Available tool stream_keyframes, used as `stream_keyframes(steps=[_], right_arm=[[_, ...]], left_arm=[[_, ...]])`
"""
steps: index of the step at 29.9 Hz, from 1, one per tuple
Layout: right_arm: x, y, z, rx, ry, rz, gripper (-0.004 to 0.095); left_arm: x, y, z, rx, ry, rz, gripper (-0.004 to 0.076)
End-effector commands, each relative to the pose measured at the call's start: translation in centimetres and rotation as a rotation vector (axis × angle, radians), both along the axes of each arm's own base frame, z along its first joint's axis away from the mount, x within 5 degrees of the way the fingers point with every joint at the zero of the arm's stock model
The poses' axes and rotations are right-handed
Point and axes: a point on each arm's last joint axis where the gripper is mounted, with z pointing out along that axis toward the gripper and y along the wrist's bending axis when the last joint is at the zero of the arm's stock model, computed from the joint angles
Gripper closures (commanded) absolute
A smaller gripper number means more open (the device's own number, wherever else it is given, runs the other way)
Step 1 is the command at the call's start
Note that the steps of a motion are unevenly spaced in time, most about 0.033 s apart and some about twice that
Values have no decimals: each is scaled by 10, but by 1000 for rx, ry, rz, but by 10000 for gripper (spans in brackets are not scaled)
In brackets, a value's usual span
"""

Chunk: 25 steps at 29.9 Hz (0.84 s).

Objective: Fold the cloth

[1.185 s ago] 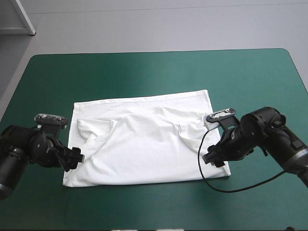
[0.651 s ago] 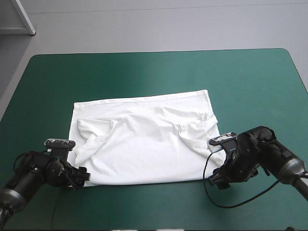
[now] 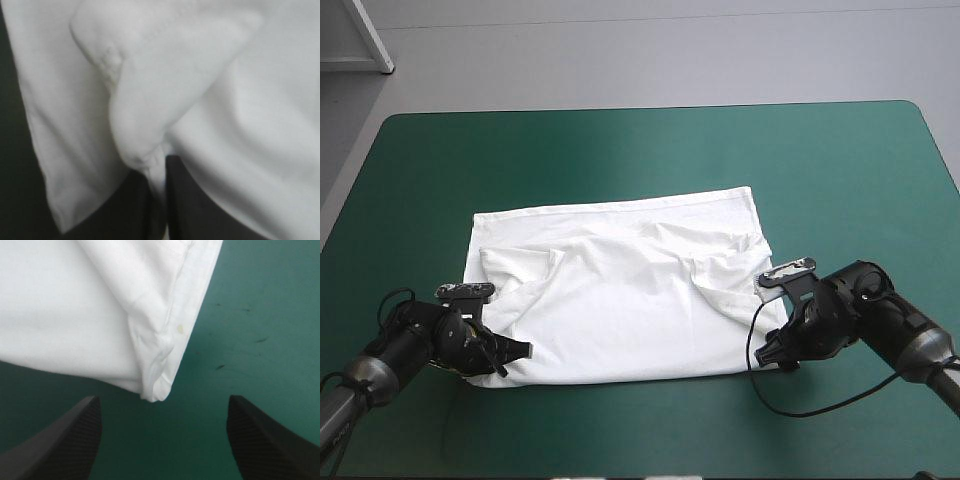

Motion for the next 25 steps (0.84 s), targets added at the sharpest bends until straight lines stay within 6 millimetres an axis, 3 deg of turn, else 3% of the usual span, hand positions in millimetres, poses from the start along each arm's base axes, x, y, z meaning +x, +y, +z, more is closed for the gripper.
stream_keyframes(steps=[1, 11, 13, 16, 21, 25], right_arm=[[9, 3, 4, 11, -63, 4, 252], [34, 20, -43, -9, 76, 3, 255], [36, 23, -51, 1, 115, -6, 294], [35, 26, -56, 24, 148, 9, 454], [35, 28, -49, 56, 112, 30, 918], [32, 25, -34, 70, 43, 40, 927]], left_arm=[[-9, 6, -22, 81, 122, -52, 729], [-13, 7, -22, 92, 171, -51, 729], [-13, 7, -22, 92, 171, -51, 729], [-14, 7, -21, 92, 167, -51, 729], [-14, 8, -5, 84, 100, -46, 732], [-7, 7, 25, 77, 27, -41, 732]])
